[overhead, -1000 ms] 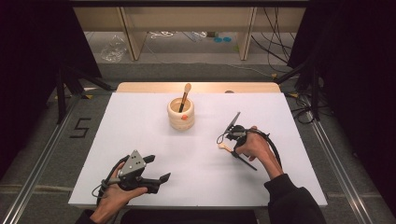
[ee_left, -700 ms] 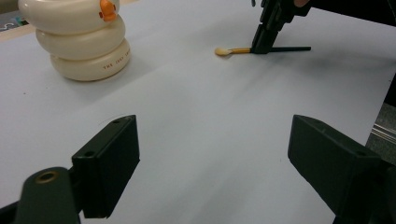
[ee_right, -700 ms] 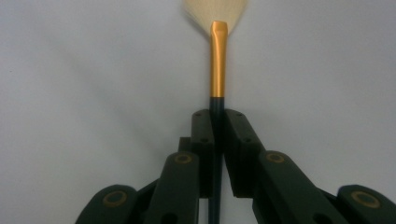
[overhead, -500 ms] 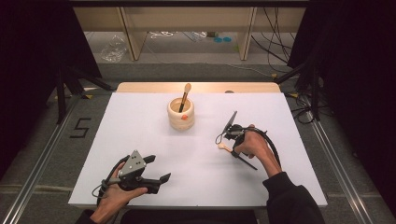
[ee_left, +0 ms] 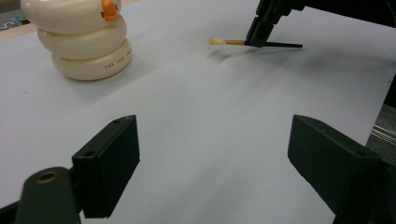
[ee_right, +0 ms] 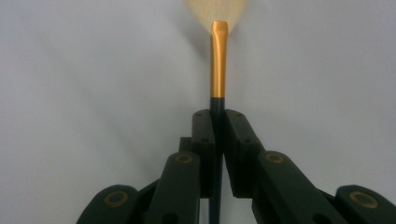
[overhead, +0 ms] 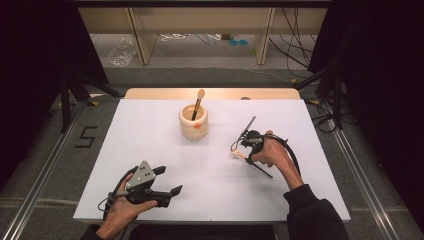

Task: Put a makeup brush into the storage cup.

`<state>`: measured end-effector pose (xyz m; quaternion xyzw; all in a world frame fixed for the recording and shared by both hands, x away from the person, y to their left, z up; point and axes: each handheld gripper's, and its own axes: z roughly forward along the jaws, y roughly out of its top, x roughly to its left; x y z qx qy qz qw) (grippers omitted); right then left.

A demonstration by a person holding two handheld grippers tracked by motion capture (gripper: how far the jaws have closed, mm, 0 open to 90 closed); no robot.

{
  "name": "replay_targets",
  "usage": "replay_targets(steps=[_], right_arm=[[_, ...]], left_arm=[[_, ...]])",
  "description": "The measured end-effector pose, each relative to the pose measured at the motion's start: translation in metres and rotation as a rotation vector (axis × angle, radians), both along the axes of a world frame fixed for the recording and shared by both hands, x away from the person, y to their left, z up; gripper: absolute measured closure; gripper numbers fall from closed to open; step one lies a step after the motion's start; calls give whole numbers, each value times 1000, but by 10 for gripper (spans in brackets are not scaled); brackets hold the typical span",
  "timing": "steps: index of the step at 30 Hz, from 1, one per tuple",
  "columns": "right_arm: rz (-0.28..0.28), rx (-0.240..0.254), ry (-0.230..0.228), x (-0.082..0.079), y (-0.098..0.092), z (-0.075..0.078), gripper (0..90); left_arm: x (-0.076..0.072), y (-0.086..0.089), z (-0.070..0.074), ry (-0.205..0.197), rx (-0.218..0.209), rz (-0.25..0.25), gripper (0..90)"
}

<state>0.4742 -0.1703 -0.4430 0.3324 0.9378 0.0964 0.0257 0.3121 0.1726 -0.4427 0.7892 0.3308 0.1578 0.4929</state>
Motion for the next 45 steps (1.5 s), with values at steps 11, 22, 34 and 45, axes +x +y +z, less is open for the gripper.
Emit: replay_targets(steps=[11, 22, 34, 45], right_arm=[[-18, 172, -222, 4, -8, 31, 833], [-44, 334, -396, 8, -17, 48, 833], [-94, 528, -512, 16, -19, 56, 833], [-78, 621, -524, 14, -2, 67, 833]], left_arm=[[2, 2, 0, -14, 20, 0, 167], [2, 3, 0, -5, 14, 7, 166], [3, 3, -1, -3, 20, 14, 167], [3, 3, -2, 8, 6, 15, 167]])
